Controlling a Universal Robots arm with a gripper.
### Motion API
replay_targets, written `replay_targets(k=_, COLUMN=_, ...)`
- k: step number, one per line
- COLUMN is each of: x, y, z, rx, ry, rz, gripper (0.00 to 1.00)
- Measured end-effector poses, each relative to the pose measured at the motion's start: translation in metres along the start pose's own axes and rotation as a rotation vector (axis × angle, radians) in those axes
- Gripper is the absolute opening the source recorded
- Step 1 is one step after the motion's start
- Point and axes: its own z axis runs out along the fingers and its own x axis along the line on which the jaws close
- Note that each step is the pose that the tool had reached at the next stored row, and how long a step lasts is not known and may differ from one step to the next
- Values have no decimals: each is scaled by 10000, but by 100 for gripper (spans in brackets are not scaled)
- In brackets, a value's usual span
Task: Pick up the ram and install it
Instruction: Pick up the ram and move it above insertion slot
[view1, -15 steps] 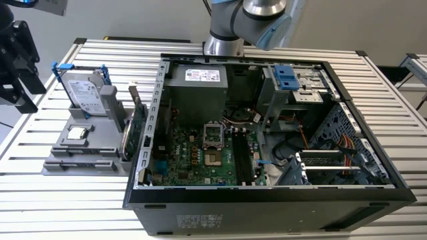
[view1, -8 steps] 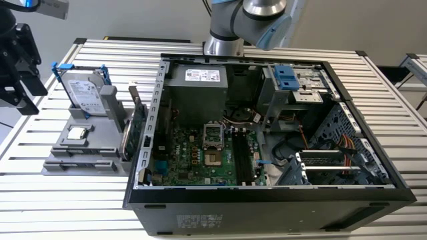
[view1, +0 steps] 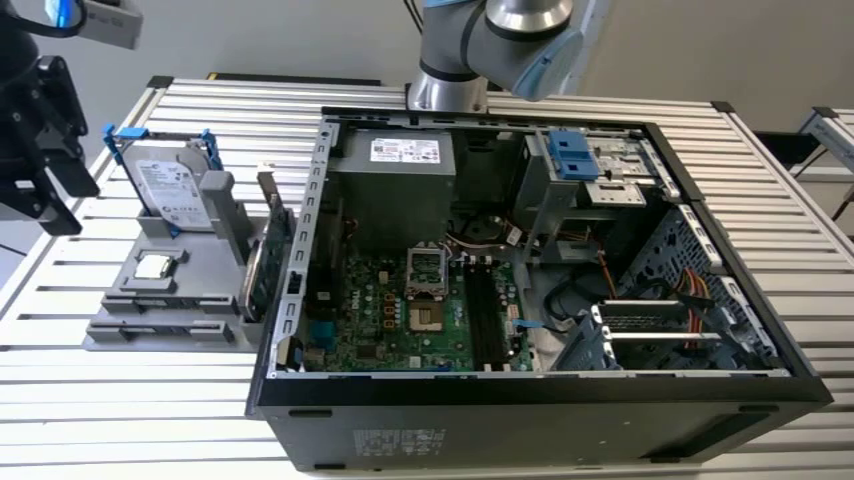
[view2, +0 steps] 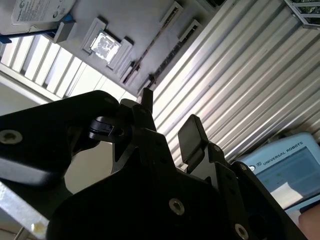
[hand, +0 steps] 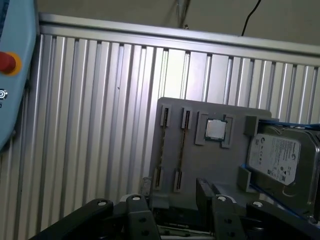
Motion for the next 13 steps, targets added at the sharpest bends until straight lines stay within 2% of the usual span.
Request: replay_targets(k=13, x=-1, y=-1, z=93, rx=2, ry=-2, rz=118, gripper=100)
